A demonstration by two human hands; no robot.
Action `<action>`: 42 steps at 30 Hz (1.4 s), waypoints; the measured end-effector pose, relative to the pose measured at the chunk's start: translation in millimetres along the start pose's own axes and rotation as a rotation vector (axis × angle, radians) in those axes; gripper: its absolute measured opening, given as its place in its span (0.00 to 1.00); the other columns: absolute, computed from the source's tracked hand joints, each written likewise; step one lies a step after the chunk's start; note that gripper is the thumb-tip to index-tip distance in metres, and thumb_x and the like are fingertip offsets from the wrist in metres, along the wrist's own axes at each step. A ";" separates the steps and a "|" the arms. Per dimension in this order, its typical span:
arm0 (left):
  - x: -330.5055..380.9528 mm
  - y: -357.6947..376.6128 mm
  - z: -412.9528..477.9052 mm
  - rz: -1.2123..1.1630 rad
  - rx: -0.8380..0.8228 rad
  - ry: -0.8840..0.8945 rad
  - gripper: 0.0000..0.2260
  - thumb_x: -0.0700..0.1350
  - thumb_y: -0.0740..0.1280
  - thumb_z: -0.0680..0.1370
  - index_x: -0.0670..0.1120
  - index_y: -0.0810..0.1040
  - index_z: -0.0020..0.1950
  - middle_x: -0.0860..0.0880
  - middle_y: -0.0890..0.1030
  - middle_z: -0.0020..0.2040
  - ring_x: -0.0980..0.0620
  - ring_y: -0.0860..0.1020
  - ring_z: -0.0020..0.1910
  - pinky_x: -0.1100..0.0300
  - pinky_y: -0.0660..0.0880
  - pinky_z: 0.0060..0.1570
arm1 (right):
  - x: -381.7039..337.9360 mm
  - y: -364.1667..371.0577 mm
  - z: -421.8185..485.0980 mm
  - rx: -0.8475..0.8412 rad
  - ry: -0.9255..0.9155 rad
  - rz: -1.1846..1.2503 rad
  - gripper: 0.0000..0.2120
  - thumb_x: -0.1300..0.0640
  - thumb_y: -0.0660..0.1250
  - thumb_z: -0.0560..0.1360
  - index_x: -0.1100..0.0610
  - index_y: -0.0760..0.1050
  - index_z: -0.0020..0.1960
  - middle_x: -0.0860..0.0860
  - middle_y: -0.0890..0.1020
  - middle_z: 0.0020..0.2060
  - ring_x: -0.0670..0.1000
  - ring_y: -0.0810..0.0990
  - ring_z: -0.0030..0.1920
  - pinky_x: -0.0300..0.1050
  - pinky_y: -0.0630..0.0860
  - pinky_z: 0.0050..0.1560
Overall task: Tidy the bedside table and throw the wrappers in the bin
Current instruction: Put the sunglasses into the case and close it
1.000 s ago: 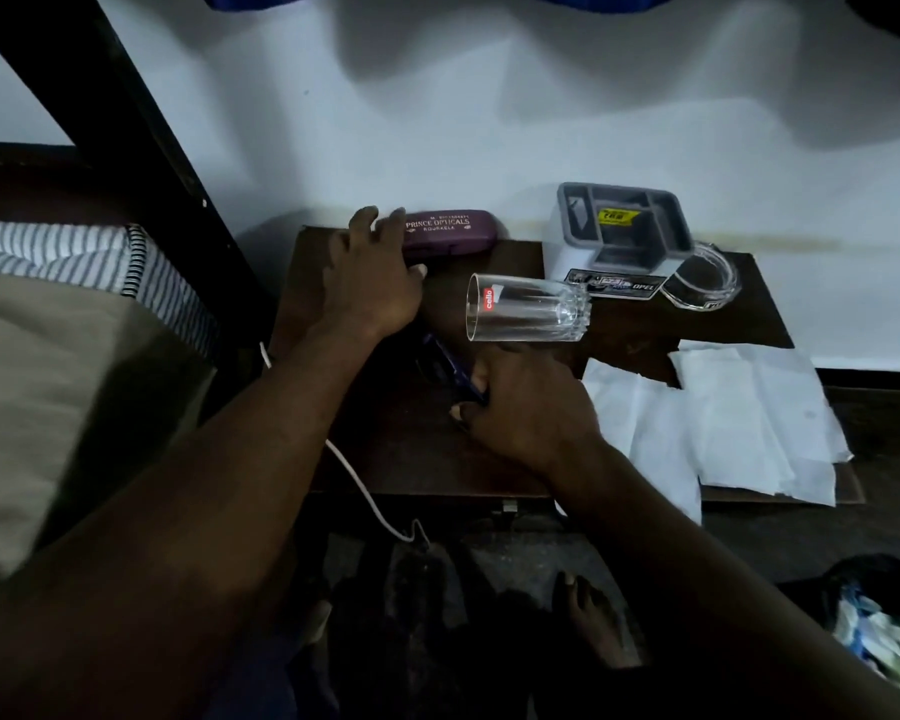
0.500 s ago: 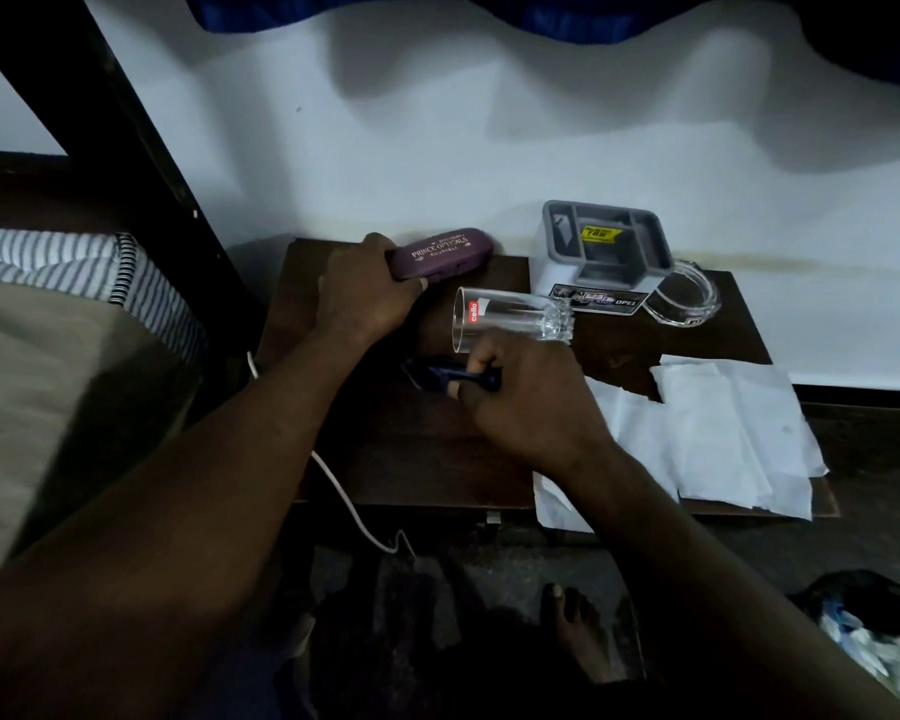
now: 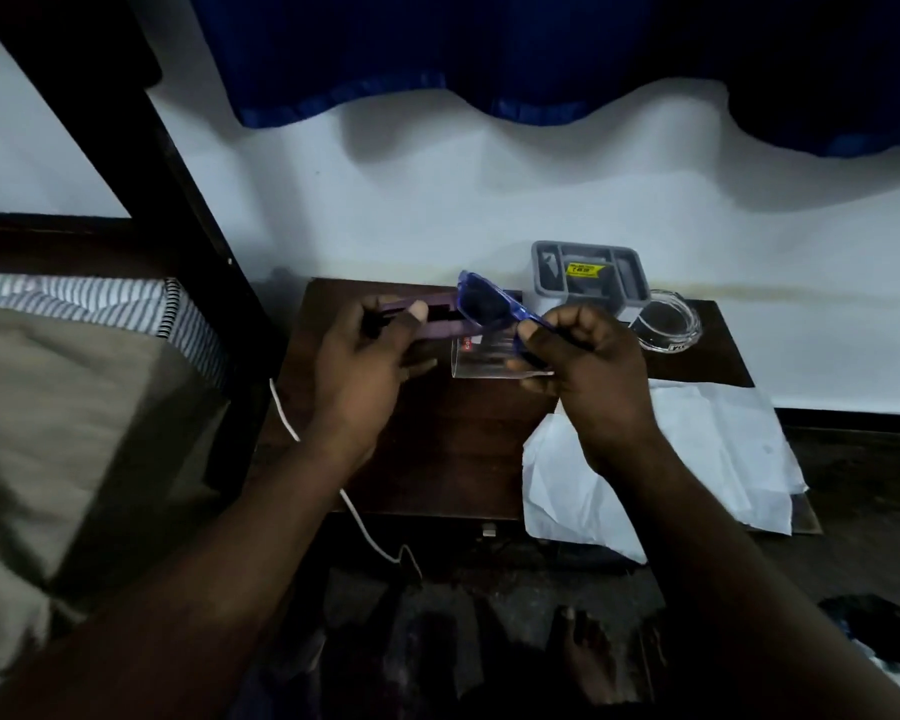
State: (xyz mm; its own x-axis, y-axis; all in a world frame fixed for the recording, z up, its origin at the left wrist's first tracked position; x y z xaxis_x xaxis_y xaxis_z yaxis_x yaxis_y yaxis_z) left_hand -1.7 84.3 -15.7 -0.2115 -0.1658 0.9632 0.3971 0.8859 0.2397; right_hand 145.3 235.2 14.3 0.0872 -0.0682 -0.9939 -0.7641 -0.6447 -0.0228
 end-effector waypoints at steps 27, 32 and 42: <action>-21.5 27.3 8.9 -0.077 -0.147 -0.287 0.13 0.54 0.66 0.82 0.45 0.82 0.55 0.46 0.87 0.53 0.47 0.87 0.48 0.51 0.83 0.37 | 5.9 6.9 24.5 0.055 -0.187 -0.093 0.06 0.57 0.74 0.79 0.53 0.76 0.47 0.53 0.85 0.38 0.51 0.84 0.32 0.43 0.77 0.35; -16.6 19.5 14.9 -0.111 -0.052 -0.324 0.16 0.60 0.65 0.81 0.49 0.83 0.54 0.49 0.88 0.46 0.48 0.87 0.40 0.53 0.83 0.34 | -3.7 2.0 21.6 0.067 -0.225 -0.065 0.11 0.57 0.76 0.77 0.53 0.76 0.55 0.55 0.86 0.48 0.52 0.80 0.28 0.43 0.76 0.29; -18.3 17.1 18.2 -0.093 -0.024 -0.378 0.20 0.64 0.63 0.80 0.50 0.82 0.58 0.45 0.87 0.53 0.47 0.88 0.40 0.53 0.83 0.34 | 0.4 7.0 24.9 -0.085 -0.169 0.086 0.08 0.67 0.69 0.80 0.56 0.82 0.54 0.51 0.86 0.43 0.55 0.87 0.43 0.42 0.78 0.34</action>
State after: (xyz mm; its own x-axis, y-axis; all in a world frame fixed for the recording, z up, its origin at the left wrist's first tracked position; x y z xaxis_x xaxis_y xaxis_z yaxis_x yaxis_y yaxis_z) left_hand -7.3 110.4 -31.4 -0.5598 -0.0703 0.8257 0.3803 0.8635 0.3313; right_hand 124.1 249.6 11.1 -0.0896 -0.0017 -0.9960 -0.7071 -0.7042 0.0648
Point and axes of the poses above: each hand's wrist, its own z-axis towards the middle knuckle, its own y-axis out of the palm, x = y × z, the point moved 5 cm from there along z, towards the middle knuckle
